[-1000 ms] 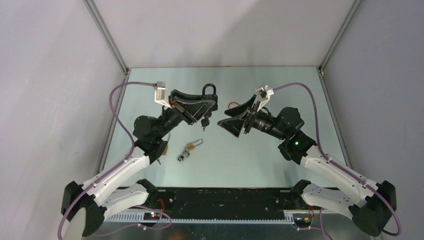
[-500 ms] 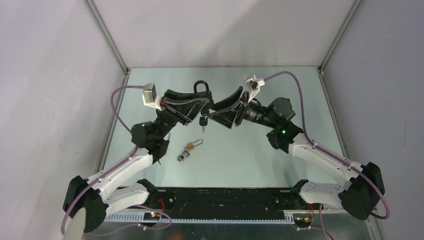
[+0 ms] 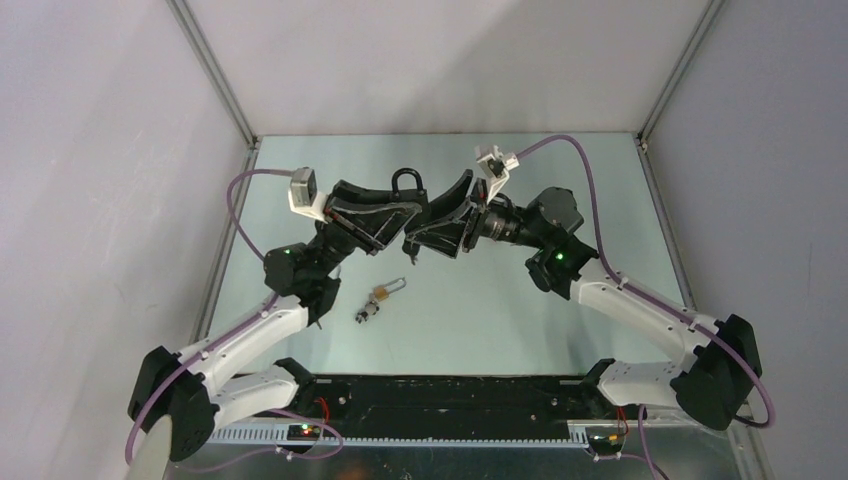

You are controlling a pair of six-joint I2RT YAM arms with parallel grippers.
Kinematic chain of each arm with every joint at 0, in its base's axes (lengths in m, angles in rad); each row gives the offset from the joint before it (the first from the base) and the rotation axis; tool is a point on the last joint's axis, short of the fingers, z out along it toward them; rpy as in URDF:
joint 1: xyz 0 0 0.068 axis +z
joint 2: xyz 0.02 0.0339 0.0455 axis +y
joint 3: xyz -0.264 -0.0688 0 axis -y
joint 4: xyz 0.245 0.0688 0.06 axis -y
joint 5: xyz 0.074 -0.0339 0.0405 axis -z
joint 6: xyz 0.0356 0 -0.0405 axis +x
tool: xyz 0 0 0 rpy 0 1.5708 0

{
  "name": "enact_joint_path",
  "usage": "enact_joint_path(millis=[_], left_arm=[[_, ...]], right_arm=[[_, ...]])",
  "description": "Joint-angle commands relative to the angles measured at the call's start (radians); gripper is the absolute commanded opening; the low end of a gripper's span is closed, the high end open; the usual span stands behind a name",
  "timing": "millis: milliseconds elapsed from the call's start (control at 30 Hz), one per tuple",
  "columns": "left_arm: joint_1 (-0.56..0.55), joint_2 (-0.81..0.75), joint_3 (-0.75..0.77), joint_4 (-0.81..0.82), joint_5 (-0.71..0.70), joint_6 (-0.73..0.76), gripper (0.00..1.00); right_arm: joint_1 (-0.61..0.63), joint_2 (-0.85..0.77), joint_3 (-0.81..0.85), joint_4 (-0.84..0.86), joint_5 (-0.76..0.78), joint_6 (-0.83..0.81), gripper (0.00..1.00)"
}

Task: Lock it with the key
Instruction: Lock the lock.

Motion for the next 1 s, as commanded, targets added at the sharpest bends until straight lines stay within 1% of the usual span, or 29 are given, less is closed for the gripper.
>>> enact_joint_path(millis=[0,33,67,100,133,167,200,300,400,567,633,767,900,967], left_arm=[[-0.006,-0.012,0.042,0.116,0.013,-0.017,0.0],[-0.006,-0.014,0.041,0.117,0.014,-0.015,0.0],[-0.007,-0.016,0.04,0.117,0.013,-0.015,0.0],[-0.007,-0.016,0.04,0.118,0.012,-0.014,0.0],[-0.007,-0.021,0.039,0.123,0.012,-0.012,0.0],[-0.006,-0.024,0.037,0.124,0.01,-0.004,0.0],[-0.007,-0.035,0.034,0.127,0.0,0.004,0.0],[-0.006,-0.086,0.011,0.129,-0.032,0.066,0.0],[-0.003,-0.115,0.006,0.114,-0.045,0.12,0.0],[0.008,-0.145,-0.002,0.108,-0.071,0.134,0.0],[0.015,-0.148,-0.002,0.107,-0.076,0.142,0.0],[0.035,-0.157,-0.009,0.107,-0.105,0.157,0.0],[0.047,-0.158,-0.011,0.107,-0.111,0.165,0.0],[0.052,-0.162,-0.016,0.108,-0.11,0.168,0.0]], right_arm=[[0.016,0.024,0.083,-0.002,-0.034,-0.036,0.48],[0.017,0.028,0.09,-0.01,-0.042,-0.037,0.44],[0.017,0.029,0.093,-0.012,-0.048,-0.041,0.34],[0.018,0.031,0.097,-0.015,-0.059,-0.043,0.27],[0.018,0.033,0.099,-0.019,-0.062,-0.047,0.14],[0.017,0.033,0.102,-0.034,-0.066,-0.05,0.09],[0.017,0.033,0.104,-0.059,-0.068,-0.064,0.01],[0.017,0.03,0.105,-0.126,-0.078,-0.098,0.0],[0.005,0.023,0.104,-0.232,-0.09,-0.138,0.0],[-0.024,0.021,0.105,-0.418,-0.098,-0.261,0.0],[-0.021,0.026,0.104,-0.534,-0.096,-0.304,0.0],[0.004,0.044,0.091,-0.671,-0.086,-0.385,0.0],[0.005,0.051,0.05,-0.688,-0.084,-0.373,0.0],[-0.003,0.046,0.028,-0.666,-0.121,-0.349,0.0]])
